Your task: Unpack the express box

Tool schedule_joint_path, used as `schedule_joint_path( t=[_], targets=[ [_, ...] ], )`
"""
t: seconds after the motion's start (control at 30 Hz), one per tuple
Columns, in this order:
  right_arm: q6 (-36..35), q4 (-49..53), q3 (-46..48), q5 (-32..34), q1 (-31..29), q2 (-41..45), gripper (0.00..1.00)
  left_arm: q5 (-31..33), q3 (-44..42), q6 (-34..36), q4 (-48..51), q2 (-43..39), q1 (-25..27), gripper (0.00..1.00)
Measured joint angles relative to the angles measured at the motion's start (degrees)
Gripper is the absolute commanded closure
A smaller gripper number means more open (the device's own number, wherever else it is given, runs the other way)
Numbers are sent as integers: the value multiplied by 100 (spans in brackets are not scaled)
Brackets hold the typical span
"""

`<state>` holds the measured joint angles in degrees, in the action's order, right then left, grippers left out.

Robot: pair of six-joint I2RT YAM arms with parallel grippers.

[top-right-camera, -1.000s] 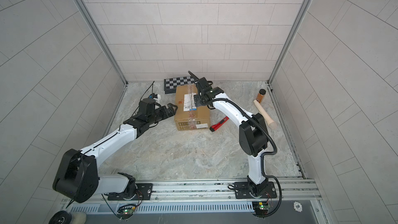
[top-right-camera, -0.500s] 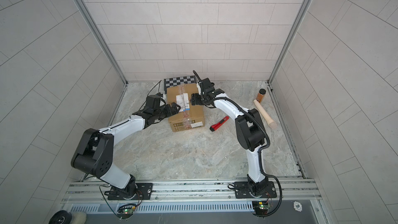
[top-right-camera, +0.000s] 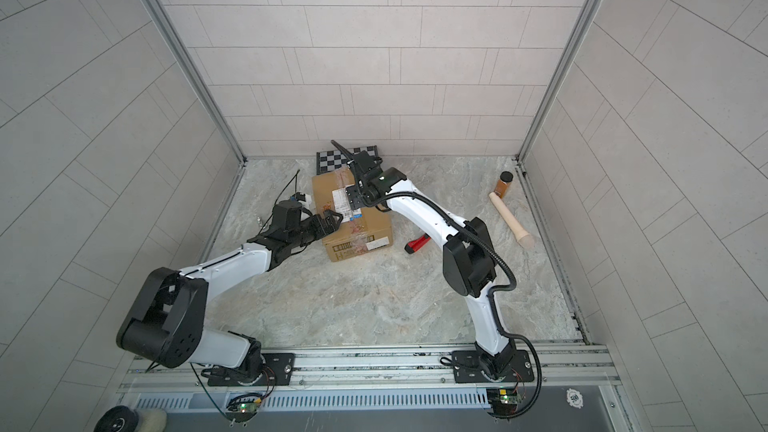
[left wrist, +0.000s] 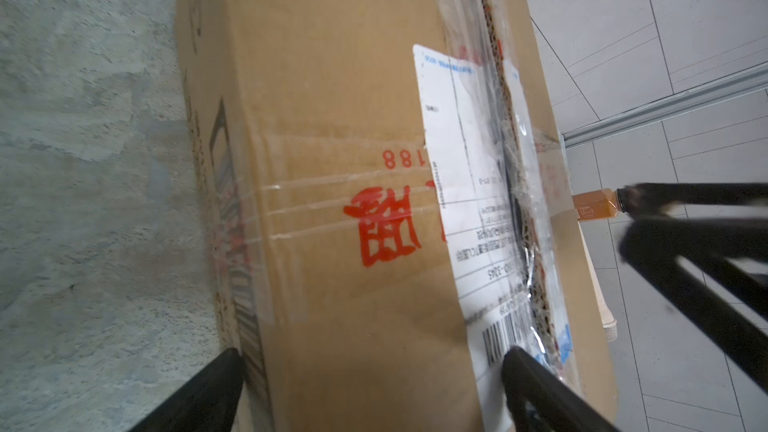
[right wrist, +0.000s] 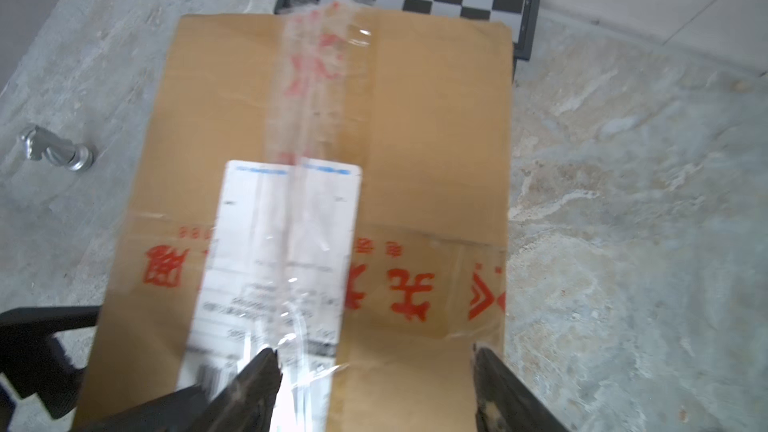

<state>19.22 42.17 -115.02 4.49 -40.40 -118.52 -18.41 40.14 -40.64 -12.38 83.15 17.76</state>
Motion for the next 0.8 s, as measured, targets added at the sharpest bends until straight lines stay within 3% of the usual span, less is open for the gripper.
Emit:
schedule_joint_path(
  t=[0.17,0.37,0.8],
  targets=[
    [-306,437,-614,833,-562,-120,24,4,-48,-9,-87,-4,0,0],
    [-612,710,-1038,1709,-708,-662,25,50,-70,-11,-131,7,0,0],
    [-745,949,-1252,2339,-693,-1276,26,66,-251,-90,-439,68,0,0]
  ],
)
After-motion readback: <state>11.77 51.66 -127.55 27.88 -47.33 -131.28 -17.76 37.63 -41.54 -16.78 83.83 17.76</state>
